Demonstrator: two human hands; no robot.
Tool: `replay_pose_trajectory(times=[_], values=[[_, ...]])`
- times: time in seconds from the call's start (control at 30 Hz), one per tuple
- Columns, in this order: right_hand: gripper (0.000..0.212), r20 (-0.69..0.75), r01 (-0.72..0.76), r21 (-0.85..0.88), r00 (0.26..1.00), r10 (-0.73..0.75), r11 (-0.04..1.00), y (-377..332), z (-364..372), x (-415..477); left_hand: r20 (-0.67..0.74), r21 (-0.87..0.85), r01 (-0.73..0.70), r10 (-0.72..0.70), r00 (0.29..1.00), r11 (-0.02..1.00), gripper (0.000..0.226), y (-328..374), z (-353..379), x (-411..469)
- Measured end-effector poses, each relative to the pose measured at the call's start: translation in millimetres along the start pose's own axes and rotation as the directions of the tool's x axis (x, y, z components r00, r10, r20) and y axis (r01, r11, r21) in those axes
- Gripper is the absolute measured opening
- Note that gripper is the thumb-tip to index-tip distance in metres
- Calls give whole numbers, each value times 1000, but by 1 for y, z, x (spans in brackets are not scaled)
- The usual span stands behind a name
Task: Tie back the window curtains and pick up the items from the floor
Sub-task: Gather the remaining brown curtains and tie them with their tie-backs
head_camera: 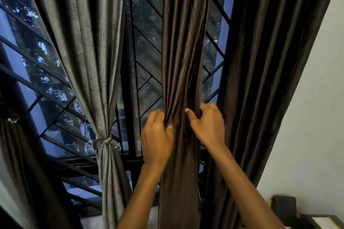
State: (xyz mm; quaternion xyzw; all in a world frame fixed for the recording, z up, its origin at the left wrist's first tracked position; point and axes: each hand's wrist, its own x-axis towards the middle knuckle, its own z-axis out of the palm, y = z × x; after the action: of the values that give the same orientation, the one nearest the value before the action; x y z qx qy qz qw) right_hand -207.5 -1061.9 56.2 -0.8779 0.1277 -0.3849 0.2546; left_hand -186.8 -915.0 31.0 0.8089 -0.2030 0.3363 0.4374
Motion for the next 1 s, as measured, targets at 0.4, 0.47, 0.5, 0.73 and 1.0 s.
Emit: replay_pose_trajectory(times=[0.4,0.47,0.5,0.73,1.0], values=[[30,204,-114,429,979,27,896,-16,-6,-16,204,52,-54,43,978,997,60,19,29,-15],[33,235,-142,491,972,27,860,-14,-7,-17,264,10,-55,50,963,998,62,17,28,-13],[39,238,-137,504,971,15,853,-13,-7,-18,304,-24,-51,56,951,998,57,17,28,-11],[19,193,-128,574,981,18,809,-2,-12,-9,450,-353,13,157,879,936,53,8,11,-3],[19,385,-309,711,923,18,632,-2,-25,-4,358,-436,263,-102,928,861,49,-7,-5,25]])
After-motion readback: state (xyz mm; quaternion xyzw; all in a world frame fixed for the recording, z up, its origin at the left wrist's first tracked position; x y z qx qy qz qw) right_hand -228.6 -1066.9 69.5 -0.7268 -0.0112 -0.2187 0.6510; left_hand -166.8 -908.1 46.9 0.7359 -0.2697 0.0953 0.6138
